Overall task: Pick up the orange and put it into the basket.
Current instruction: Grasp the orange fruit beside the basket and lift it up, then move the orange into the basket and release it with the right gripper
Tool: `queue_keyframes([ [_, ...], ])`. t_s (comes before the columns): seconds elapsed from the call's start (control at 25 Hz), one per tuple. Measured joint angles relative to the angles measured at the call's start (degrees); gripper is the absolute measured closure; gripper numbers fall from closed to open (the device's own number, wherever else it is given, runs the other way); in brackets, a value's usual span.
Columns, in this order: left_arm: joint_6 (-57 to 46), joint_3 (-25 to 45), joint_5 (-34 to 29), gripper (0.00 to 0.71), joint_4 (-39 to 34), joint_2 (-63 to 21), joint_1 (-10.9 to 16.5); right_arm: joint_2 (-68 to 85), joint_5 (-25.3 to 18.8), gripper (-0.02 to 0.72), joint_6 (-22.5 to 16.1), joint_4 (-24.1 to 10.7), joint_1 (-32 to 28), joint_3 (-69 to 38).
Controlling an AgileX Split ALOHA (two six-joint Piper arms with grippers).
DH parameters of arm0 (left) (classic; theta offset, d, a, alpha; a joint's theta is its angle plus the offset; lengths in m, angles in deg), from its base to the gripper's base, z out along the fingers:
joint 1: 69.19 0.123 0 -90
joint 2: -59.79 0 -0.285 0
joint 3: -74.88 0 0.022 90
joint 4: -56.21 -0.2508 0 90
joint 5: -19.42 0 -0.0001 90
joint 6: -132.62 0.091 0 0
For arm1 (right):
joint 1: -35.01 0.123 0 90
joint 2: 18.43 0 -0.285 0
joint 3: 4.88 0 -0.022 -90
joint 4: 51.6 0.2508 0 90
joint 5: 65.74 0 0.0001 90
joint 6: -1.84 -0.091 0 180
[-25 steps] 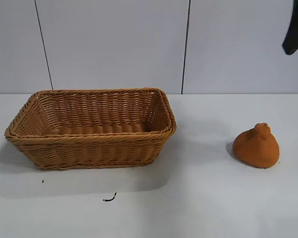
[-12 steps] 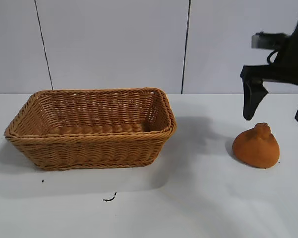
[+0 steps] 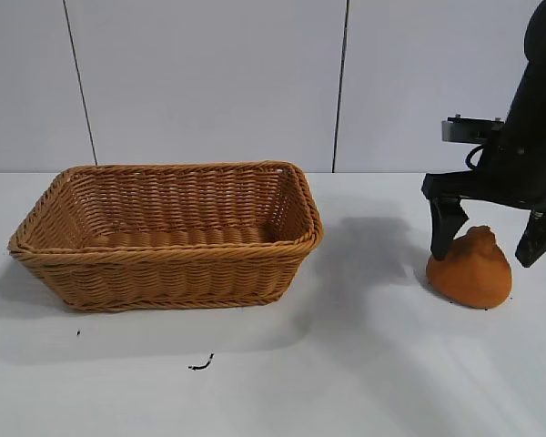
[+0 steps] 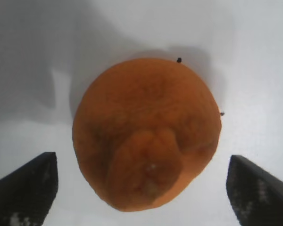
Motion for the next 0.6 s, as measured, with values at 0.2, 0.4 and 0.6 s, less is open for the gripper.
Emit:
queue_keyframes([
  [0.2, 0.0, 0.0, 0.0, 0.044, 0.0, 0.0, 0.0, 0.0, -0.3, 0.681, 0.0, -0.29, 0.0, 0.0],
  [0.4, 0.0, 0.0, 0.0, 0.044, 0.0, 0.0, 0.0, 1.23, -2.34, 0.681, 0.0, -0.47, 0.0, 1.15],
  [0.6, 0.0, 0.0, 0.0, 0.044, 0.0, 0.0, 0.0, 4.8, -6.9, 0.681, 0.0, -0.1, 0.12, 8.19],
])
